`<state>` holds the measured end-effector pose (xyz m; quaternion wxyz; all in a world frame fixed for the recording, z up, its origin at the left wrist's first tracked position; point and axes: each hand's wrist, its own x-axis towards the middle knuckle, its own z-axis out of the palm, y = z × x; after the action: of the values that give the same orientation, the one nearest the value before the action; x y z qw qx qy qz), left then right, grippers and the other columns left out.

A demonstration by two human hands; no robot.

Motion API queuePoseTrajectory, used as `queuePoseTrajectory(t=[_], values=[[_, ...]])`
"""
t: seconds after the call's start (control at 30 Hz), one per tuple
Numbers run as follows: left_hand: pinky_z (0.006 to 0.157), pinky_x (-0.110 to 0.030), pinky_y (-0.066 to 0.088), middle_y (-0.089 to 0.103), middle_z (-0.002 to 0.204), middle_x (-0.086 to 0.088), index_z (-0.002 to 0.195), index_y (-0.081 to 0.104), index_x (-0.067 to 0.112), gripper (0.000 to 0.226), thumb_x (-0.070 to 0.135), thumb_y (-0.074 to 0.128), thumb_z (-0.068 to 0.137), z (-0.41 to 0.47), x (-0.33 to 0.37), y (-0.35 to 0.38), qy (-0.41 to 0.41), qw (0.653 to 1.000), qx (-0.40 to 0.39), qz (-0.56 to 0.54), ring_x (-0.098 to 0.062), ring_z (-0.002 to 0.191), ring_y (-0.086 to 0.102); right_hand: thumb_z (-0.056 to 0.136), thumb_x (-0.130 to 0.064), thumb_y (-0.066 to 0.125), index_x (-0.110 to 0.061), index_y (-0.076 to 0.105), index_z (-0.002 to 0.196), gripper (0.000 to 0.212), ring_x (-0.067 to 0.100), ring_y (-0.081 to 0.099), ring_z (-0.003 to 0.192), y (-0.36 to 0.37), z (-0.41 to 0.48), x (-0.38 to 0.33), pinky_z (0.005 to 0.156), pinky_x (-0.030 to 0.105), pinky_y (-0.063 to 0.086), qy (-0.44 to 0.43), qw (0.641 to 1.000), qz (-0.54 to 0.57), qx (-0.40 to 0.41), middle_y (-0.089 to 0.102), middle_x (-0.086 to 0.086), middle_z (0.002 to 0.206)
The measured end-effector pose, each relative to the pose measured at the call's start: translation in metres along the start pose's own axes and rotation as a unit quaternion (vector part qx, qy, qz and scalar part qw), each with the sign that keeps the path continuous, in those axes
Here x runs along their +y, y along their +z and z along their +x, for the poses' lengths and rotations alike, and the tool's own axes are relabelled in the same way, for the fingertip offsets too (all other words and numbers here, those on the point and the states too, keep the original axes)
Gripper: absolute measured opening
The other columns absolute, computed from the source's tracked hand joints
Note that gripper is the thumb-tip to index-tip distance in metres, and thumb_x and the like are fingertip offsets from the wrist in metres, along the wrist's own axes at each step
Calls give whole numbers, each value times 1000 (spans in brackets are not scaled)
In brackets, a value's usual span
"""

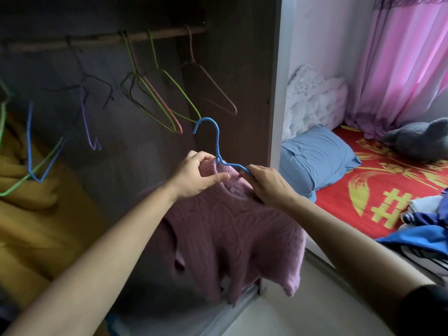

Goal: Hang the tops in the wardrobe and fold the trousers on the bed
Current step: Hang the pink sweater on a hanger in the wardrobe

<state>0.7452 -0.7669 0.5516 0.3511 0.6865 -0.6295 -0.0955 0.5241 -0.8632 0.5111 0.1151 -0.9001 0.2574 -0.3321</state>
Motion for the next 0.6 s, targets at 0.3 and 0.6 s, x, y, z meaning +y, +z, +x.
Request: queuePoseTrajectory(t=[0.3, 0.6], values=[[88, -13, 47, 73, 110, -2, 119, 68, 12, 34, 5, 72, 85, -14, -22, 4, 2, 980, -13, -199, 6, 93, 63, 93, -57, 55, -37, 62, 102, 24, 6, 51, 60, -17, 9, 12, 57, 22, 40, 28, 996, 35, -79, 55, -18, 67], [84, -14, 49, 71, 92, 15, 108, 74, 19, 19, 21, 72, 89, -2, -28, 8, -3, 969, 175, -175, 5, 87, 65, 101, -46, 49, -20, 61, 91, 31, 28, 63, 81, -35, -5, 40, 68, 38, 48, 101, 982, -79, -137, 61, -3, 78]])
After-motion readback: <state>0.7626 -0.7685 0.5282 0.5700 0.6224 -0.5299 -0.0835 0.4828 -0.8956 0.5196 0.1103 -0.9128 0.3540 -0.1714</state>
